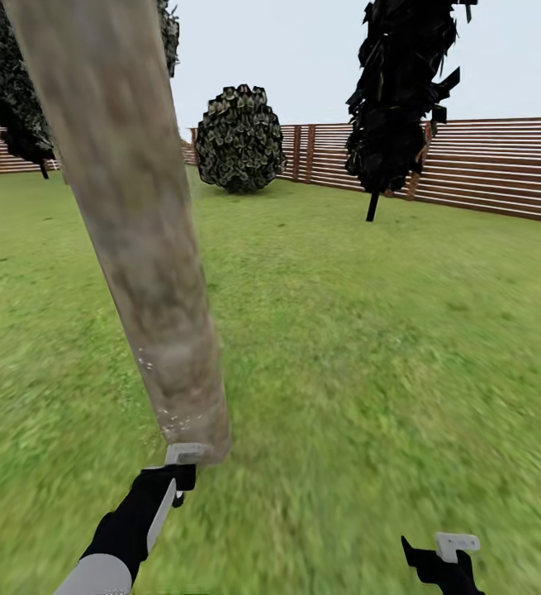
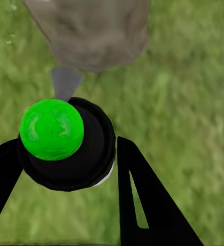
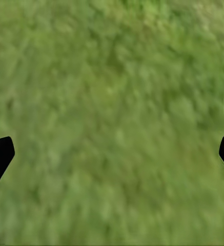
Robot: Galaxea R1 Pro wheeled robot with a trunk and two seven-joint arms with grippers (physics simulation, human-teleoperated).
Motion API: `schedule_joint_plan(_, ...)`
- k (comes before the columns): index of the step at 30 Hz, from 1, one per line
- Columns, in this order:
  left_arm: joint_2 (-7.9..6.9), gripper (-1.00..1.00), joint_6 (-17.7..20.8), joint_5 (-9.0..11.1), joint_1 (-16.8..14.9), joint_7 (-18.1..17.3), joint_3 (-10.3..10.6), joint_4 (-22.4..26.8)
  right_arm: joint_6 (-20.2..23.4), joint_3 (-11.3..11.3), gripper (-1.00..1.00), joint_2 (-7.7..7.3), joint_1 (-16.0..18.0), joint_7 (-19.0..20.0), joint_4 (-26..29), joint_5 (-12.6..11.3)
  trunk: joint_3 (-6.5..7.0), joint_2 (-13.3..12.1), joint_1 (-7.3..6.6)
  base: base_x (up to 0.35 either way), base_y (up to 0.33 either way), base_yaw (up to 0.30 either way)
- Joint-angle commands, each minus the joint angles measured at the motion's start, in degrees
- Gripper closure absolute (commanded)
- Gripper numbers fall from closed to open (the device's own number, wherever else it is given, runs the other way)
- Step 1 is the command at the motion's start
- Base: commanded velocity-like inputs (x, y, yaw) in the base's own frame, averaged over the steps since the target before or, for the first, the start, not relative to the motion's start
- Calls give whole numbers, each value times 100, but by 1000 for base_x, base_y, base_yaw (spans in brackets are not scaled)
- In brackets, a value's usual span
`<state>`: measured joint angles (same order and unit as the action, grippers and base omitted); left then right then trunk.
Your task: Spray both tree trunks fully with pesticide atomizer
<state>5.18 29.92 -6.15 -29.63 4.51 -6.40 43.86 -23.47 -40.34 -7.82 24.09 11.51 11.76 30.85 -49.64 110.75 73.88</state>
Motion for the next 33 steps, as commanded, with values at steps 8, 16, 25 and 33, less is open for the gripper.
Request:
schedule_joint_plan(8, 19, 100, -4, 13, 1, -2, -93, -3, 0, 0, -100, 2, 0, 0, 1, 0, 0, 0, 0, 5, -273, 277)
schedule_joint_plan(16, 53, 100, -4, 9, 1, -3, -90, -9, 0, 0, -100, 1, 0, 0, -1, 0, 0, 0, 0, 0, -274, 278)
schedule_joint_plan(25, 62, 100, -4, 11, 1, 5, -81, -9, 0, 0, -100, 1, 0, 3, 0, 0, 0, 0, 0, 100, -270, 131)
schedule_joint_plan(33, 61, 100, 21, 9, 1, 67, -72, -9, 0, 0, -100, 5, 0, 2, -6, 0, 0, 0, 0, 200, -230, 165)
